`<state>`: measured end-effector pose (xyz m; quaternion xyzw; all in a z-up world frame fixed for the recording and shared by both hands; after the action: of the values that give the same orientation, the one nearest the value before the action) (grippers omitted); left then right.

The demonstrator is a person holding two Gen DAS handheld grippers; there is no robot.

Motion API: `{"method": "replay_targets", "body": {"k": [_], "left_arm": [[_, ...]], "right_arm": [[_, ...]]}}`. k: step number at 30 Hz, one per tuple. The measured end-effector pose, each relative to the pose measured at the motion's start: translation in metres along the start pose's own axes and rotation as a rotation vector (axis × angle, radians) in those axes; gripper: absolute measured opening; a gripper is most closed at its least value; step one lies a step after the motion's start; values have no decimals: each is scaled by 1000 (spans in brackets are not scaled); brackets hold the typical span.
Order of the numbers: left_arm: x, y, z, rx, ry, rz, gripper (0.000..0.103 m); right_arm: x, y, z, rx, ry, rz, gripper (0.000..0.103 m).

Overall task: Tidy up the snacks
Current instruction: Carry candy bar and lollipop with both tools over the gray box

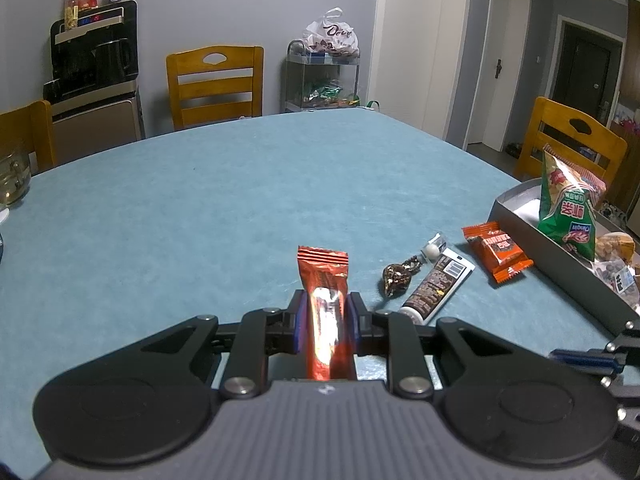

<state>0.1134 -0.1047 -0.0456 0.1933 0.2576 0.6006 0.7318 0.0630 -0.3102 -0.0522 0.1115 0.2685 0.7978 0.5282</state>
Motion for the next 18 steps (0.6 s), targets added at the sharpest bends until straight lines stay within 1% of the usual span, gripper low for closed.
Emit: {"method": "replay_targets", "body": {"k": [3, 7, 10, 13, 18], "left_arm": [[0, 0, 0, -2, -3, 1, 18], [-1, 5, 1, -12, -3, -4, 18], [-5, 10, 3, -23, 3, -13, 18], [-12, 17, 5, -35, -17, -3, 18], [-29, 28, 10, -55, -17, -39, 18]], "right_arm": [[-5, 5, 2, -18, -27, 4, 7], [-7, 19, 6, -54, -29, 8, 7], [-9, 29, 8, -81, -34, 15, 7], [-14, 39, 11, -108, -43, 18, 7], [-28, 49, 9, -128, -66, 15, 7]]}}
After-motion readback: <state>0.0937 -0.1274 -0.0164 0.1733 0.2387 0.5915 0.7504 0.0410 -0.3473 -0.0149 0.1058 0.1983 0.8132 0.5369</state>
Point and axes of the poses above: each gripper's, at about its wrist camera, not at the fingertips, and y roughly against the way its jaws point, x to its left, z to its top, the point moved 1 cm from there along -y, roughly the way its jaws point, and after that the axes turned 8 degrees about -z, right-handed, at the moved point
